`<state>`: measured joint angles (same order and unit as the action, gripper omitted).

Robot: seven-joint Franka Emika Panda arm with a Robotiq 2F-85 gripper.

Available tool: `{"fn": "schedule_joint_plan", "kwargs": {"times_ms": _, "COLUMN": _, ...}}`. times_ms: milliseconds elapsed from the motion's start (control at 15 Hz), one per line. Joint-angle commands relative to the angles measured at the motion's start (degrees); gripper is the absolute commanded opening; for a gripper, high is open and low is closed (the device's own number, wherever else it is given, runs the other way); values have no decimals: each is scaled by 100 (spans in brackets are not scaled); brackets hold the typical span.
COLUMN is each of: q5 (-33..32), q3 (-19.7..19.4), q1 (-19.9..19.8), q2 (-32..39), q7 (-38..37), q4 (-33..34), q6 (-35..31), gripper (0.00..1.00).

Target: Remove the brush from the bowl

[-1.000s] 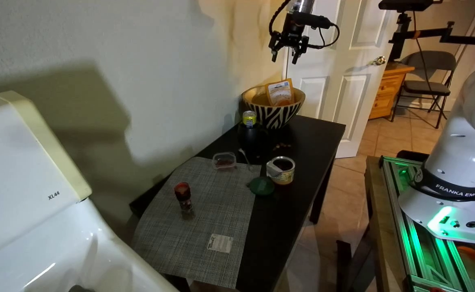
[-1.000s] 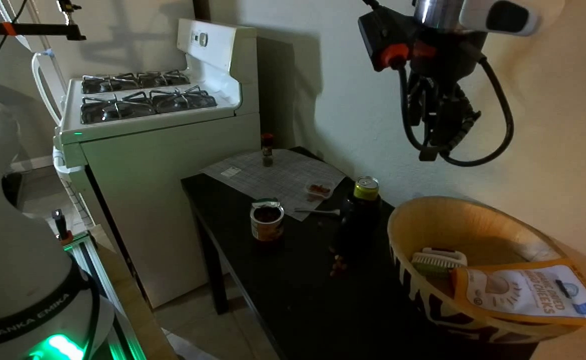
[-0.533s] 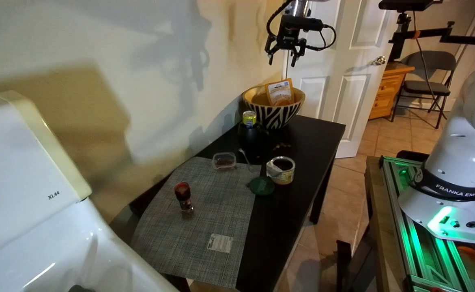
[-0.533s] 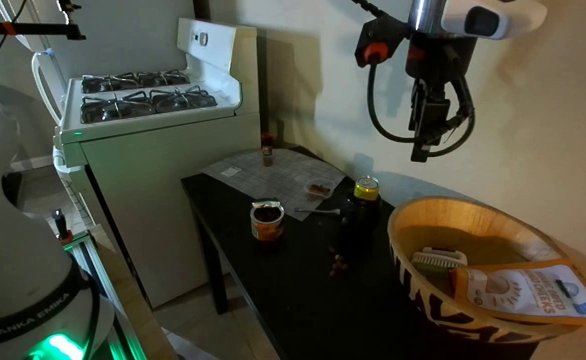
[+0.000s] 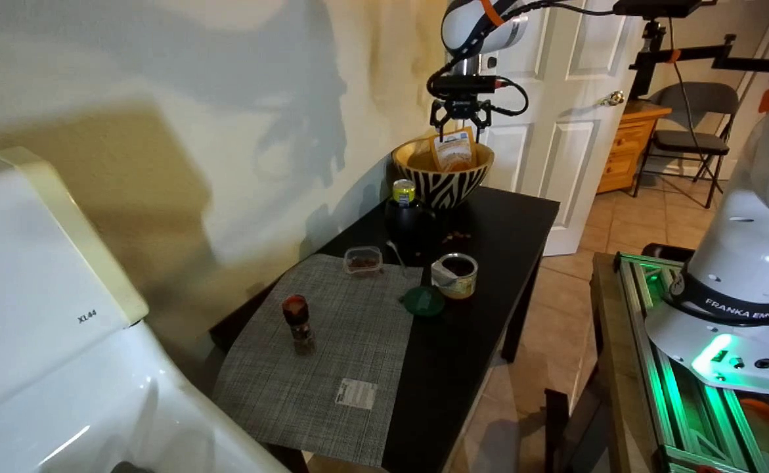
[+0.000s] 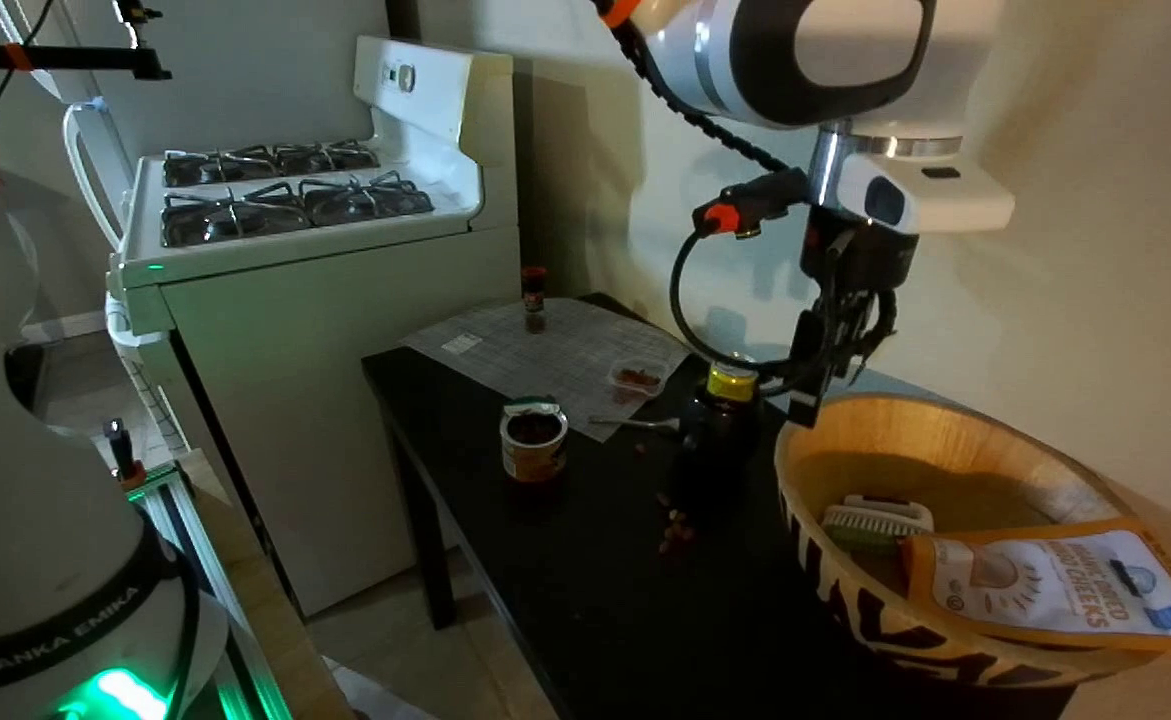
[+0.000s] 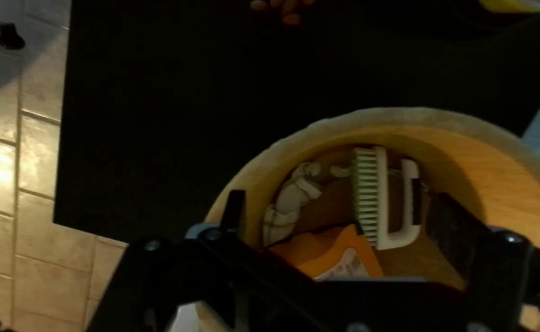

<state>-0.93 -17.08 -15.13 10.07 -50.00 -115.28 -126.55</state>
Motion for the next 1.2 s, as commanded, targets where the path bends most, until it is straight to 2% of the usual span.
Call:
{"fn": "schedule_joint_plan", "kwargs": {"times_ms": 0, "q5": 125, "q3": -305, "q1": -219, "q2": 634, "q7": -356, "q4": 808, "q6": 844, "gripper": 100}}
{"fn": "schedule_joint_plan", "kwargs": {"times_ms": 67, "q5": 149, "q3": -364, "q1": -248, "q2": 849, "q7": -542, "q4": 1062, "q6": 1020, "gripper": 100}}
{"fn": "schedule_joint_plan", "kwargs": {"times_ms": 133, "q5": 41, "q3": -301, "q1": -167, "q2": 406, "q7": -231, "q4": 477, "q6": 623, "gripper": 100}}
{"fn": "schedule_joint_plan", "kwargs": {"times_ms": 400, "q5": 41, "q3": -326, "q1": -188, "q2": 503, "q7": -214, "q4": 600, "q6": 681, "gripper": 100}}
{"fn": "schedule_joint_plan", "kwargs": {"times_ms": 467, "q5": -14, "q3": -408, "q1": -146, "q2": 692, "q7": -788, "q4": 706, "q6": 277, "gripper": 100}}
{"fn": "schedule_joint_plan", "kwargs": {"times_ms": 800, "q5": 912, "q3": -454, "q1": -544, "q2": 1734, "q7": -1266, "q4": 1863, "q6": 355, "gripper": 100}}
{"fn": "schedule_joint_plan", "kwargs": {"times_ms": 1133, "q5": 1615, "q3": -383, "q1": -685, "q2": 2612, "q7": -1998, "q4": 2811, "q6": 480, "gripper": 100}}
